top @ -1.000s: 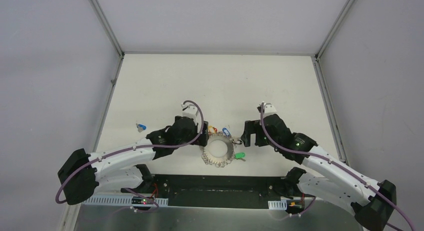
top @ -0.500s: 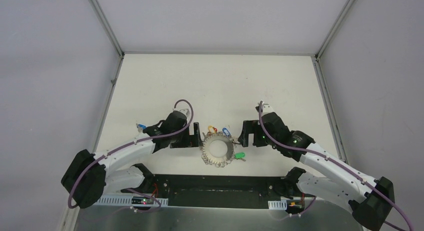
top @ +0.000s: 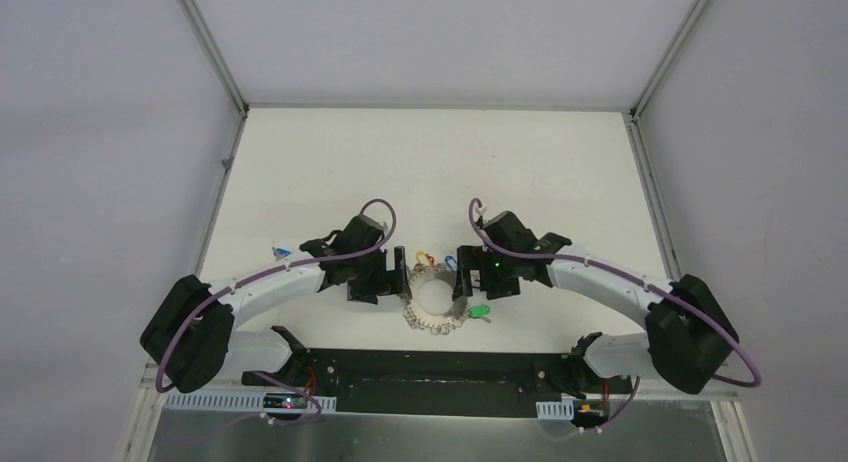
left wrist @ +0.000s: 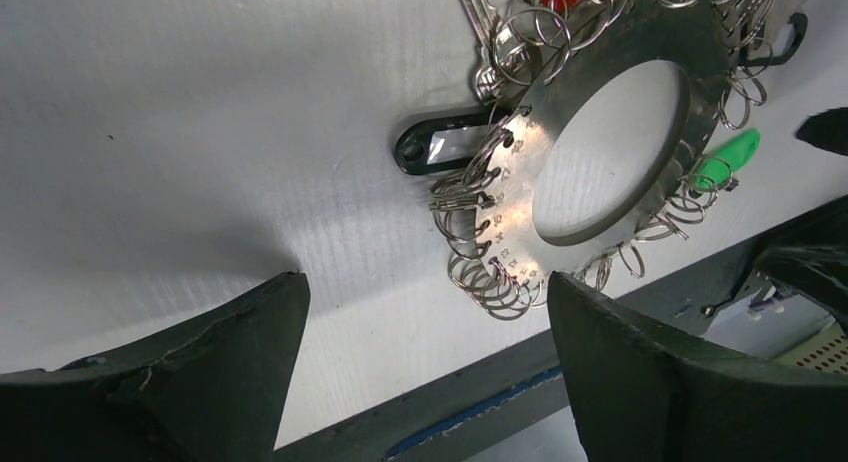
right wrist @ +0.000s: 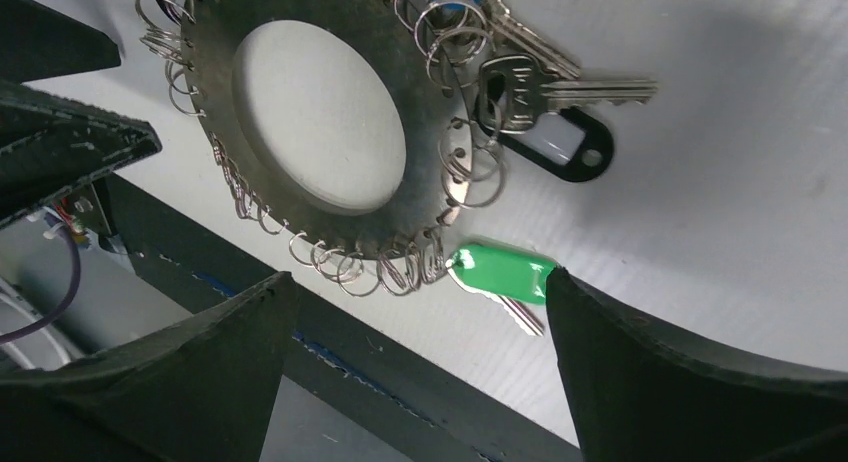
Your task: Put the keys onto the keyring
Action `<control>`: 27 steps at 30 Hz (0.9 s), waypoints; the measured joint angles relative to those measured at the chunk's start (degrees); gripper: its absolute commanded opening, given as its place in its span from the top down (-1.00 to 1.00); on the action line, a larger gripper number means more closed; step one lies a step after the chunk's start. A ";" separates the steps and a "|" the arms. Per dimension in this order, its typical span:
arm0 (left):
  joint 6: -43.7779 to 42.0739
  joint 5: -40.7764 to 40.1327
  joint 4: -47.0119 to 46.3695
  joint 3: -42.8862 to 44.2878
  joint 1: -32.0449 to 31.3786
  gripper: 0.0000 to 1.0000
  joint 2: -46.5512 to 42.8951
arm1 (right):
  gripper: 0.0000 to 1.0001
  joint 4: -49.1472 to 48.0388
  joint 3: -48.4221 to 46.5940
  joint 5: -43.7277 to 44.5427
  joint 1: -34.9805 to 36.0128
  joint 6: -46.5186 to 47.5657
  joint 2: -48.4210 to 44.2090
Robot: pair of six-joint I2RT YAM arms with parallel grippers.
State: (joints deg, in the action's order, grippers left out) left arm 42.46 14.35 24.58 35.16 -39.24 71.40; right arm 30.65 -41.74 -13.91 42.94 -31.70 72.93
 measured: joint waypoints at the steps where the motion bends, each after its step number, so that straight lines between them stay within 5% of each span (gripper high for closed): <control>1: 0.31 0.50 0.02 0.00 0.00 -0.81 0.00 | -0.84 -0.70 -0.11 -1.49 0.00 -0.28 1.81; 16: 4.52 4.09 -2.47 -2.93 -0.02 -0.63 -5.99 | -0.72 -10.99 -8.48 -12.17 -0.50 -2.08 17.86; 27: 8.66 3.72 -3.63 -9.03 0.00 -0.46 -14.78 | -0.69 -5.79 -9.35 -8.74 -2.23 1.92 12.28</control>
State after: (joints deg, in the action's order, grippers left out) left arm 51.11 18.06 20.95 26.13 -39.24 56.62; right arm 24.86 -51.09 -22.65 40.71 -29.78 85.21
